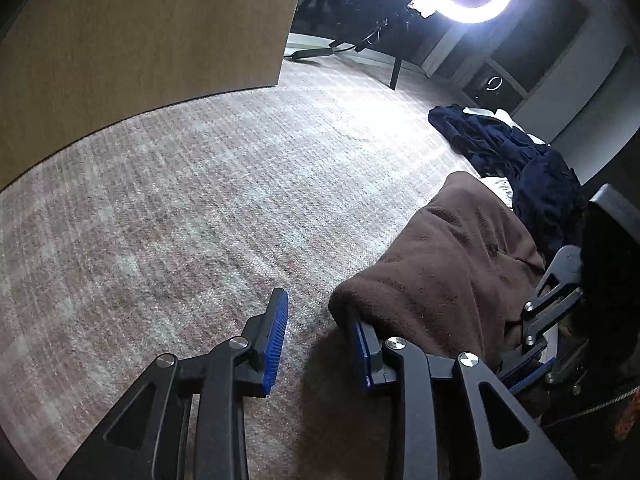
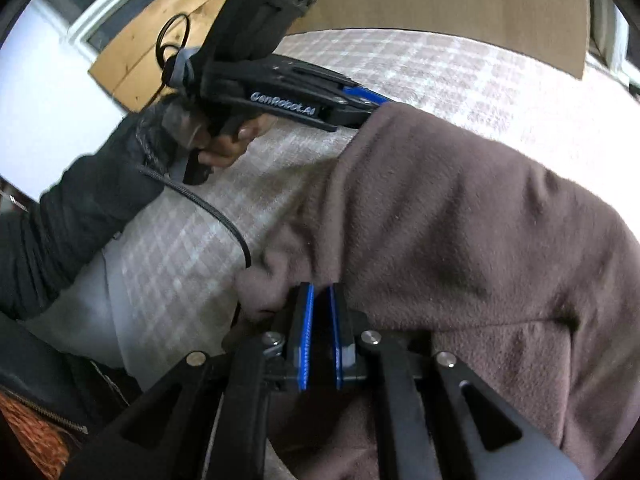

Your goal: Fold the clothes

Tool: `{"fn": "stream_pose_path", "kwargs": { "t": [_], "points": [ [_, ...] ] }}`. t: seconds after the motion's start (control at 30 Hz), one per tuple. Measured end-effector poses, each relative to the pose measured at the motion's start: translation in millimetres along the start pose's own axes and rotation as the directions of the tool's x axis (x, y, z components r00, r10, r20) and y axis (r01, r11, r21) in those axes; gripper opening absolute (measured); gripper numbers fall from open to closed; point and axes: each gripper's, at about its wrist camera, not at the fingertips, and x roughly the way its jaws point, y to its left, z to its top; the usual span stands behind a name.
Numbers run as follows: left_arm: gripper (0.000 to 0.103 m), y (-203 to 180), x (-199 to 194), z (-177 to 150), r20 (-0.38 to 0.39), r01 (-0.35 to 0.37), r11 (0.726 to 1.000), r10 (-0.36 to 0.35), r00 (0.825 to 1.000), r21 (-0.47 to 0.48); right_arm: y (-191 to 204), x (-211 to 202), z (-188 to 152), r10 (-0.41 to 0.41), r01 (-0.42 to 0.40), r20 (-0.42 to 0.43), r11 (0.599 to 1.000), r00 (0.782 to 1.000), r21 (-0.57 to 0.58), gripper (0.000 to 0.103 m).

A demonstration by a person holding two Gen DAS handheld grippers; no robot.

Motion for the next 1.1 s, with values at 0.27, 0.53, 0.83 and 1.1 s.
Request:
{"fn": "stream_pose_path", "kwargs": {
  "t": [0.27, 0.53, 0.83, 1.1],
  "points": [
    [0.025, 0, -50, -12, 0.035, -0.215, 0.971, 0.220, 0.975, -0.106, -31, -69, -8, -0.017, 0.008, 0.104, 0.996, 0.994, 0.090, 0.009],
    [0.033, -99, -10, -5, 0.042, -0.108, 0.981, 0.102, 0.994, 0.161, -54, -45, -31, -0.094, 0.083, 0.079, 0.987, 0.992, 0.136, 0.011],
    [0.023, -155, -52, -33, 0.062, -0.182, 0.974, 0.174, 0.983, 0.139, -57, -112, -66, -0.148, 0.119, 0.170, 0.979, 0.974, 0.167, 0.011],
    [0.025, -179, -16, -100, -0.002, -0.132, 0.990, 0.133, 0.991, 0.055, -70, -102, -142, -0.184, 0.173, 0.055, 0.970, 0.981, 0.171, 0.011]
  ]
}}
